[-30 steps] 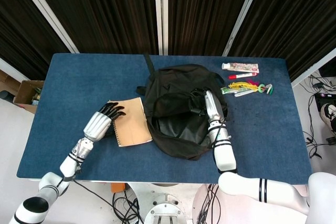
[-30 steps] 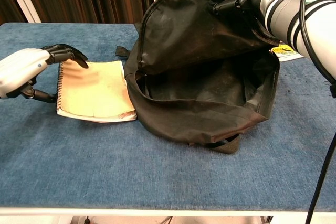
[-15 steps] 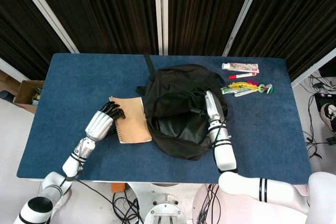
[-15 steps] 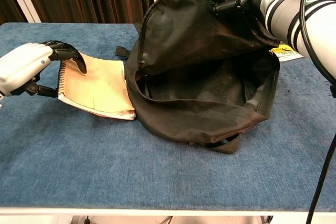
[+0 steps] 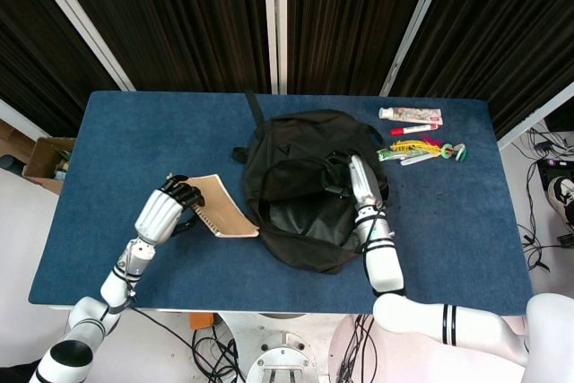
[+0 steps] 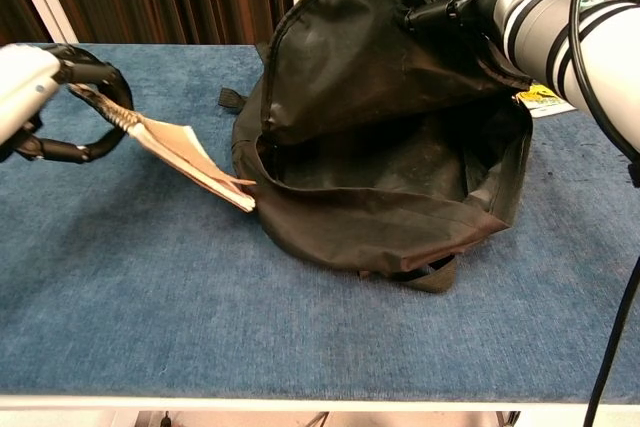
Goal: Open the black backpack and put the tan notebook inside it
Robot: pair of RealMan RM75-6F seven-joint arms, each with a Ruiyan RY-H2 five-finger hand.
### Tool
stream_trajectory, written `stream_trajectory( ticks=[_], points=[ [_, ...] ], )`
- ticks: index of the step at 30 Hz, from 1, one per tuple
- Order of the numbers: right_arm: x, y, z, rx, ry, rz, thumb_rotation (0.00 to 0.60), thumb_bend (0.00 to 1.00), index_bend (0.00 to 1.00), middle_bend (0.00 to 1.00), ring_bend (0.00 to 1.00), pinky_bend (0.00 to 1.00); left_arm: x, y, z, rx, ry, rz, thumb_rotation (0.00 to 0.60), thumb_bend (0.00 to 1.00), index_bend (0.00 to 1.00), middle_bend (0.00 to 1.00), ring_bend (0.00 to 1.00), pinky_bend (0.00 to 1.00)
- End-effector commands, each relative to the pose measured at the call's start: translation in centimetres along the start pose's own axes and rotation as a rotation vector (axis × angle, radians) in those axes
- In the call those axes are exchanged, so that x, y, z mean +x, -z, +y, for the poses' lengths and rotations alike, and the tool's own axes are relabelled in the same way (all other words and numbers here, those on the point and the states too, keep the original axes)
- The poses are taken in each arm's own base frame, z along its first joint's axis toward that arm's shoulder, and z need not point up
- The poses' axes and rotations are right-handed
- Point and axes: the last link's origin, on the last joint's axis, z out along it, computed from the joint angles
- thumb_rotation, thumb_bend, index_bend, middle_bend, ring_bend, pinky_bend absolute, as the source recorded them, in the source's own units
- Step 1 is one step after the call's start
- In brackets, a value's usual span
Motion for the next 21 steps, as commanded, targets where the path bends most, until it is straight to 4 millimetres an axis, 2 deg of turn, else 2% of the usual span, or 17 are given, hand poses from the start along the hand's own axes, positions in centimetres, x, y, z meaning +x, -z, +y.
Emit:
stream_trajectory(
  ticks=[1,7,10,15,21],
  points=[
    [-0.3,0.1,-0.5,0.009,-0.034,-0.016,0.6,0.59,0.79,0.56,0.33,0.11,2.1,1.3,-0.4,-0.052,-0.075,0.064,0.6,0.37,0.67,0.64,0.51,0.36],
    [-1.1,0.4,-2.5,0.03,-0.101,-0.058,0.6,0.59,0.79,0.56,0.33,0.12,4.8,2.8,-0.2,-0.125,-0.121,0.175,0.6,0.37,0.69,0.67,0.54,0.45],
    [-1.5,0.4,-3.7,0.036,-0.137,-0.078,0.6,0.59,0.79,0.56,0.33,0.12,5.5,2.9,0.4,-0.176,-0.122,0.221,0.6,0.36,0.69,0.67,0.54,0.46],
    [-1.9,0.4,-5.4,0.033,-0.217,-0.1,0.6,0.59,0.79,0.56,0.33,0.12,5.6,2.2,2.6,-0.319,-0.136,0.274,0.6,0.36,0.69,0.67,0.54,0.47],
    [-2.2,0.6,-7.0,0.037,-0.319,-0.122,0.6,0.59,0.79,0.56,0.33,0.12,4.7,0.1,5.6,-0.487,-0.142,0.314,0.6,0.36,0.69,0.68,0.54,0.48]
  ],
)
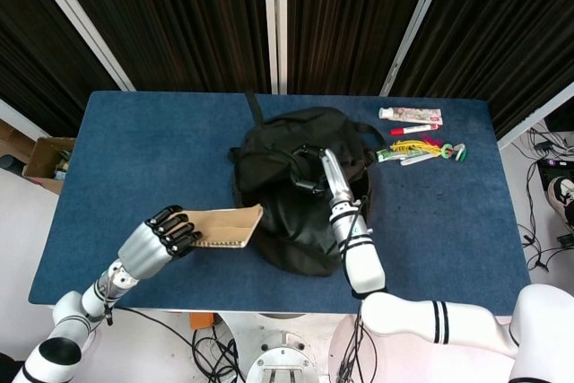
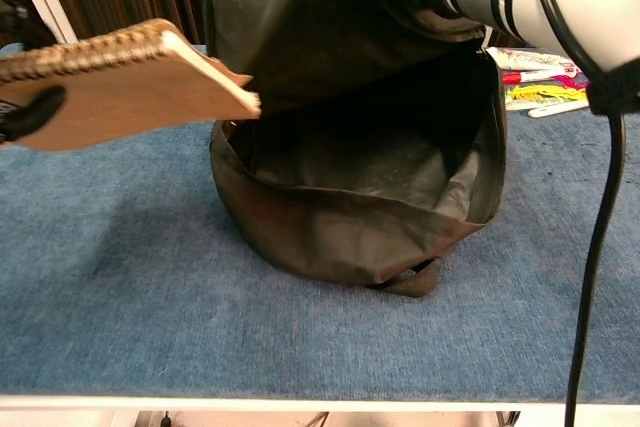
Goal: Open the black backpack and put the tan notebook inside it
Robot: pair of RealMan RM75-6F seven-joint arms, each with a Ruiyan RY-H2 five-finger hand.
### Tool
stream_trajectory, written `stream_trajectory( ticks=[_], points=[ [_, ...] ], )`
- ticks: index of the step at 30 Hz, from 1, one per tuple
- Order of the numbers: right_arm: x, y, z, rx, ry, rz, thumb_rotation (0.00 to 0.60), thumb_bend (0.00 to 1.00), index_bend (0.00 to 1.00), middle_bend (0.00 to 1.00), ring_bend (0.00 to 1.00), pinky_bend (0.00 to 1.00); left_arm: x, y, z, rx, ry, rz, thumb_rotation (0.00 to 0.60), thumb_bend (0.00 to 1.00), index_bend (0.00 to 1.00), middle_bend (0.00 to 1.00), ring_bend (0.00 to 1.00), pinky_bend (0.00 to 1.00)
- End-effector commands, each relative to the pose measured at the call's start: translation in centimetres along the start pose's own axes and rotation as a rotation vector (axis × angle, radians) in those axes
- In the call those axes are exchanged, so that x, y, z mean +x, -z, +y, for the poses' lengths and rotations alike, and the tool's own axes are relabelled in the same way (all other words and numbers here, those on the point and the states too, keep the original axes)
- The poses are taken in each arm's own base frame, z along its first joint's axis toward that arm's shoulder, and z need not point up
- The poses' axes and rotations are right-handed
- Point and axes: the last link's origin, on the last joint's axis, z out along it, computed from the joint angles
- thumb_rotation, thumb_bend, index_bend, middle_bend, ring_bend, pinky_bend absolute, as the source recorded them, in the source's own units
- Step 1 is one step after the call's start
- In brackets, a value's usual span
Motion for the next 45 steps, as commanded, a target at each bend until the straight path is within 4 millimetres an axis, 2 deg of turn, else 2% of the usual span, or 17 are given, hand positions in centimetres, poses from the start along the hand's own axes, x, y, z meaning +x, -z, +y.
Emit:
stream_trajectory(
  ticks=[1,9,14,24,38,45],
  points=[
    [-0.4,0.1,-0.6,0.008,-0.041,-0.014,0.6,0.59,0.79,0.56,0.33,0.12,-1.1,-2.1,1.5,-0.098,0.026,0.029,0.6,0.36,0.69,0.68,0.54,0.48],
    [-1.3,0.4,-2.0,0.037,-0.145,-0.056,0.6,0.59,0.79,0.56,0.33,0.12,-3.5,-6.1,2.6,-0.146,0.03,0.04,0.6,0.36,0.69,0.68,0.54,0.48],
    [-2.4,0.4,-2.3,0.046,-0.184,-0.086,0.6,0.59,0.79,0.56,0.33,0.12,-4.9,-7.8,3.0,-0.161,0.0,0.01,0.6,0.35,0.69,0.68,0.54,0.48],
    [-3.6,0.3,-2.1,0.049,-0.212,-0.099,0.6,0.59,0.79,0.56,0.33,0.12,-7.3,-7.9,3.9,-0.223,-0.118,-0.112,0.6,0.36,0.69,0.68,0.54,0.48],
    [-3.5,0.1,-1.0,0.017,-0.212,-0.107,0.6,0.59,0.79,0.56,0.33,0.11,-6.7,-10.5,4.9,-0.226,-0.109,0.025,0.6,0.35,0.69,0.68,0.54,0.47],
    [-3.1,0.4,-1.3,0.023,-0.236,-0.116,0.6,0.59,0.79,0.56,0.33,0.12,-8.2,-11.1,5.0,-0.218,-0.142,-0.054,0.6,0.35,0.69,0.67,0.54,0.47]
  ],
)
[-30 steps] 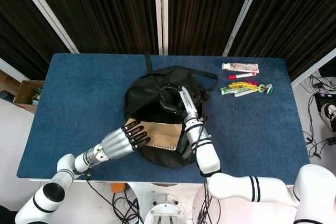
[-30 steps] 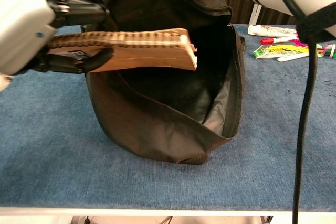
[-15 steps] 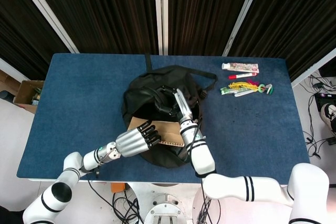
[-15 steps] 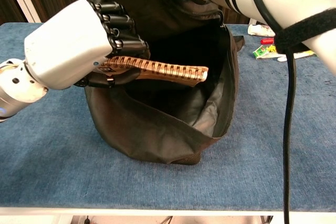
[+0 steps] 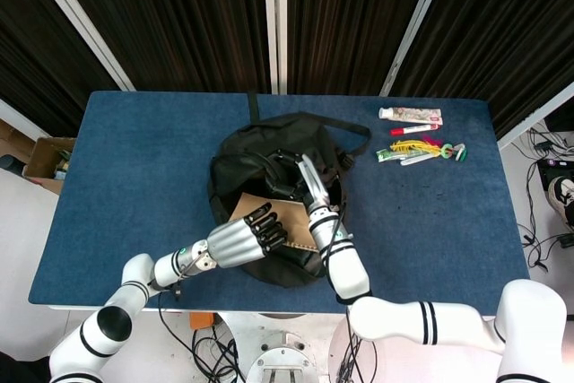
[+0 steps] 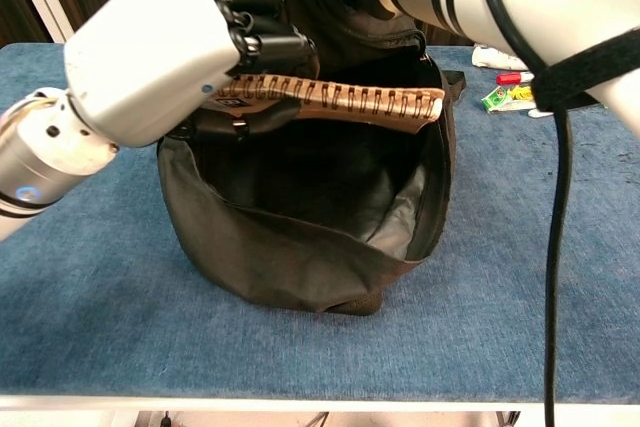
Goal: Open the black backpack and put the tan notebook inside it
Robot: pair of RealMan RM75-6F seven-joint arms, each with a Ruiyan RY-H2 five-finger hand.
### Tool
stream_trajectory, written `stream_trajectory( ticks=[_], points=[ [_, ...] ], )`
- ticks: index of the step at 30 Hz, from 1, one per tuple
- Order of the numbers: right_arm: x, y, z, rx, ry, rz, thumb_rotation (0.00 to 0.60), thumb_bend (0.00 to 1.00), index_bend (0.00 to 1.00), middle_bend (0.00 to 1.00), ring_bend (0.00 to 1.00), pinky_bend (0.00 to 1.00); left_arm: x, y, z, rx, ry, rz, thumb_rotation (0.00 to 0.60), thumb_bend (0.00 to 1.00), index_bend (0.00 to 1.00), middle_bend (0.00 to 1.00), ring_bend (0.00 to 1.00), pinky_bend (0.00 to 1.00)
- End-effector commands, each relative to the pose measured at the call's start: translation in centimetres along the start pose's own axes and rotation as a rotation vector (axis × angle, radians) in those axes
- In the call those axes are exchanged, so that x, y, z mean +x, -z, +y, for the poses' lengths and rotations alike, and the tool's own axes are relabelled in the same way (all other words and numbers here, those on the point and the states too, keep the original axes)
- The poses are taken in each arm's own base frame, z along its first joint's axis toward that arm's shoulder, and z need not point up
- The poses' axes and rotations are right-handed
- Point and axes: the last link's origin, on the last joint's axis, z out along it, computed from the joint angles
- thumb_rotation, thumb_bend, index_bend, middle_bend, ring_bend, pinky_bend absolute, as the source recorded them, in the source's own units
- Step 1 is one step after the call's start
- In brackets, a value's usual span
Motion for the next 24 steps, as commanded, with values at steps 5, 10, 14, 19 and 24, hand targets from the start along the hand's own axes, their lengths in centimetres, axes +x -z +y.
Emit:
stream_trajectory(
  ticks=[5,10,14,19,24],
  points=[
    [0.2,0.3,-0.3,0.001,-0.023,-0.013,0.6,0.59,0.79,0.56,0.33,0.12,-2.1,0.0,-0.1,0.036,-0.034,-0.131,0.6,0.35,0.69,0.67,0.54,0.49],
    [-0.1,0.6,-0.2,0.001,-0.022,-0.033,0.6,0.59,0.79,0.56,0.33,0.12,-3.2,0.2,0.0,0.039,-0.057,-0.2,0.6,0.35,0.69,0.67,0.54,0.51],
    [-0.2,0.8,-0.3,0.004,-0.021,-0.038,0.6,0.59,0.79,0.56,0.33,0.12,-4.2,0.5,0.2,0.057,-0.08,-0.271,0.6,0.35,0.69,0.68,0.54,0.52],
    [-0.2,1.0,-0.2,0.002,-0.021,-0.041,0.6,0.59,0.79,0.56,0.33,0.12,-5.3,0.4,0.4,0.09,-0.091,-0.332,0.6,0.35,0.69,0.68,0.54,0.53],
    [-0.3,1.0,-0.1,-0.001,-0.022,-0.043,0.6,0.59,0.79,0.56,0.33,0.12,-6.0,-0.1,0.3,0.128,-0.084,-0.36,0.6,0.33,0.68,0.68,0.54,0.53]
  ],
)
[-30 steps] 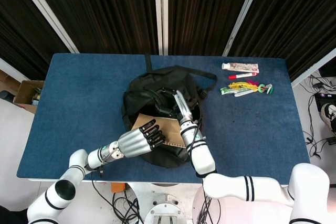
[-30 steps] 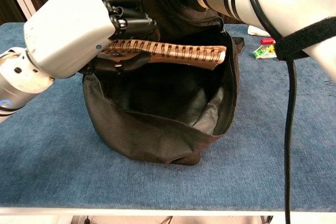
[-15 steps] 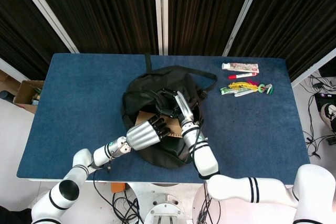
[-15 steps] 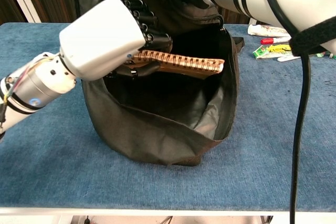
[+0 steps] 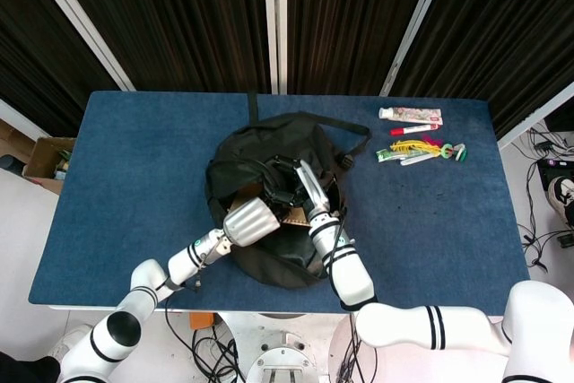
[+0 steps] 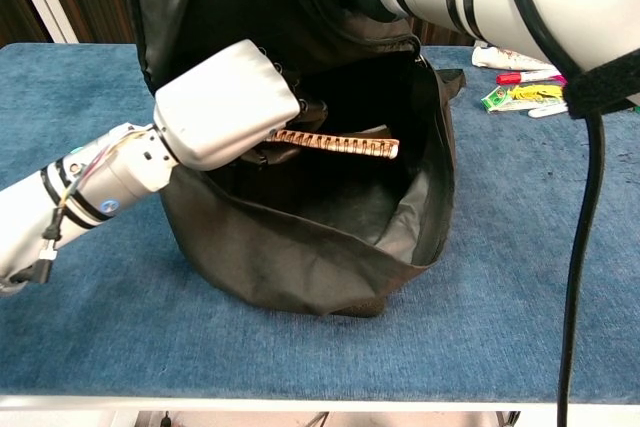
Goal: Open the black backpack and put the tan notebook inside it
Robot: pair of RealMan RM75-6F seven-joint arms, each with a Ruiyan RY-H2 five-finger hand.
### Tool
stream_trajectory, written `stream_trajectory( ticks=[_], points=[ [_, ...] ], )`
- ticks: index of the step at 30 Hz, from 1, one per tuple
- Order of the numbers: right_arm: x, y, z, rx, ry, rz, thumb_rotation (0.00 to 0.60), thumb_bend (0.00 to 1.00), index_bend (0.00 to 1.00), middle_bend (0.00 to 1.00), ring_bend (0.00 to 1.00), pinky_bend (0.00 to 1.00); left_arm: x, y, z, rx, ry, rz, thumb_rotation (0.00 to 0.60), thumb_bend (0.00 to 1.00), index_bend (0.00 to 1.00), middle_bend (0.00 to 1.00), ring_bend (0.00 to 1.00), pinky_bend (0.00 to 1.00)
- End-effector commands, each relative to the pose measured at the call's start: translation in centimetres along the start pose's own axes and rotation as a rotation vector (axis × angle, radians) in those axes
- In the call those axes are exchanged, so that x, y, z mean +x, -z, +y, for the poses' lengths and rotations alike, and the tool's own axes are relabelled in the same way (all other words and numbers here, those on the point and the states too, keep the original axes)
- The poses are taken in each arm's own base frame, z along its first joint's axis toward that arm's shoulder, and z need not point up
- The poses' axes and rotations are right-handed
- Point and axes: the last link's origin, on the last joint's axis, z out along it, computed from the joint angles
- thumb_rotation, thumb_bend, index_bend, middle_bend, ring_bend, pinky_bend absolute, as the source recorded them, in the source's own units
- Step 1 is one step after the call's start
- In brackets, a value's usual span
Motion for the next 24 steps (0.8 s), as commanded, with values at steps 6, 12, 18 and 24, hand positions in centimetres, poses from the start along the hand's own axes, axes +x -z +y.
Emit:
stream_trajectory(
  ticks=[6,12,18,24],
  points=[
    [0.1,0.0,0.1,-0.001,0.01,0.003,0.6,0.59,0.79,0.56,0.33,0.12,-1.2,-0.4,-0.7,0.162,0.039,-0.076,0.6,0.07,0.48,0.55,0.5,0.53],
    [0.6,-0.3,0.3,-0.002,0.023,0.028,0.6,0.6,0.79,0.56,0.33,0.12,-0.6,1.7,-1.5,0.276,0.108,-0.052,0.6,0.0,0.35,0.43,0.42,0.53],
    [1.2,-0.8,0.7,-0.008,0.033,0.054,0.6,0.6,0.79,0.56,0.33,0.12,1.1,5.5,-1.8,0.302,0.138,0.016,0.6,0.0,0.35,0.43,0.42,0.52],
    [1.8,-1.0,1.2,-0.013,0.056,0.069,0.6,0.6,0.79,0.56,0.33,0.12,3.1,9.7,-3.1,0.369,0.172,0.043,0.6,0.0,0.35,0.43,0.42,0.52]
  ],
)
